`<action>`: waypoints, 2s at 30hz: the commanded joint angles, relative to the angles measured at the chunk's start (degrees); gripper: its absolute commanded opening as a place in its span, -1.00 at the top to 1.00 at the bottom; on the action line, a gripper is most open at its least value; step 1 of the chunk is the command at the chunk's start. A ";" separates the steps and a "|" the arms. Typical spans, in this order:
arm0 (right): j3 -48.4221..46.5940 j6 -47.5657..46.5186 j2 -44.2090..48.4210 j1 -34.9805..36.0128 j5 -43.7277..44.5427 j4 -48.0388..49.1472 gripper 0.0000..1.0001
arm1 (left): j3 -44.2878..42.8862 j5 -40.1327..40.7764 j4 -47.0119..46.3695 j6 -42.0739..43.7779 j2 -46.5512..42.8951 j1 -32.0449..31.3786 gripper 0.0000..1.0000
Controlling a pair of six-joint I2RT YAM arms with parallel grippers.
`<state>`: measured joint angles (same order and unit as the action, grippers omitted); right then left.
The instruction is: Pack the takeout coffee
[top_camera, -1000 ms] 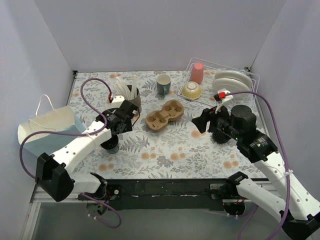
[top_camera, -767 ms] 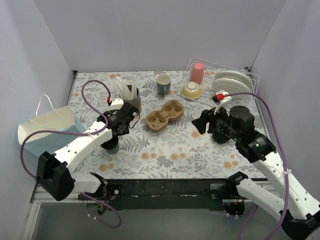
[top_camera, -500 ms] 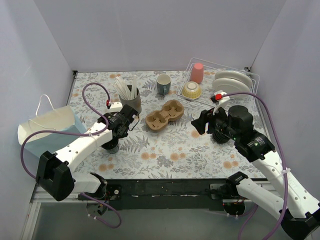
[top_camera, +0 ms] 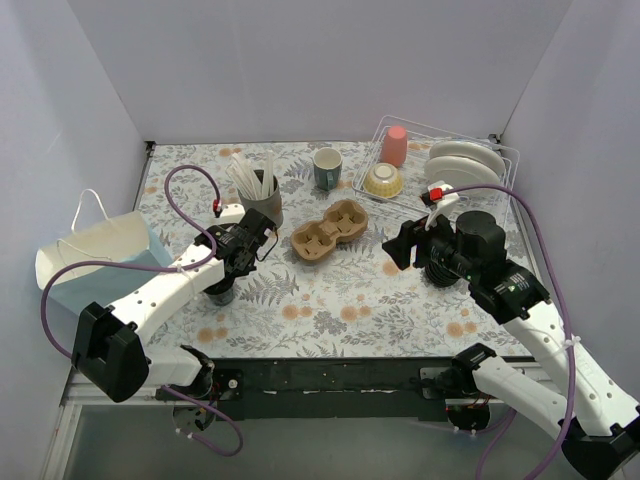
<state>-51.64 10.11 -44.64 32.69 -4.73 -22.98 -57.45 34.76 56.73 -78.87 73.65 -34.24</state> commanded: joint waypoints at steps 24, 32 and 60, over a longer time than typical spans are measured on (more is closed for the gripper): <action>0.22 -0.79 -1.85 -0.08 -1.42 0.83 -0.41 | -2.14 -1.19 -4.52 5.31 0.45 0.31 0.84; -0.13 -0.88 -2.29 -0.08 -1.60 0.57 -0.42 | -4.51 -1.54 -3.73 6.10 0.09 0.31 0.76; -1.27 -0.79 -2.73 -0.08 -2.04 -0.66 -0.43 | -1.53 0.13 -3.73 3.72 0.53 0.31 0.63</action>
<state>-51.59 10.07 -47.33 32.69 -6.20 -23.90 -59.61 33.63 53.84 -74.61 74.48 -34.24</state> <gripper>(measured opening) 0.712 0.178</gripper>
